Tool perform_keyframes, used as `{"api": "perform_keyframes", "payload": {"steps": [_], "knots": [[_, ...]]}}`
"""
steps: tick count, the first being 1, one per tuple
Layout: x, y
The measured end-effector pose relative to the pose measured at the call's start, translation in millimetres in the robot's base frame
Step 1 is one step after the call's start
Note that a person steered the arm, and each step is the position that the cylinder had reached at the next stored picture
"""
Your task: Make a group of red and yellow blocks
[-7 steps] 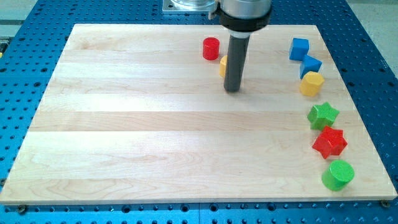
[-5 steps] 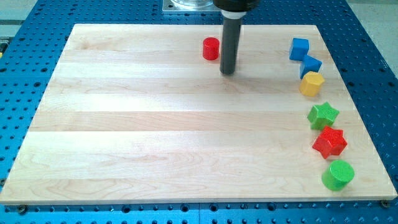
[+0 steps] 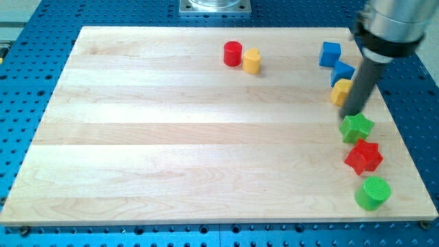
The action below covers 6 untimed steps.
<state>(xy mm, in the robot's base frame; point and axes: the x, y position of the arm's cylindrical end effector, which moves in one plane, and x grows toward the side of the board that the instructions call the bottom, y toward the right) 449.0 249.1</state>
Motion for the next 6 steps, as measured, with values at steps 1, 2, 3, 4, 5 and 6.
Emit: {"api": "perform_keyframes", "payload": {"steps": [1,2,3,4,5,6], "knots": [[-12.5,16.7],[-30.8,-52.2],[-29.9,-54.2],[-28.1,6.9],[-44.6,-7.7],[-72.0,-63.8]]}}
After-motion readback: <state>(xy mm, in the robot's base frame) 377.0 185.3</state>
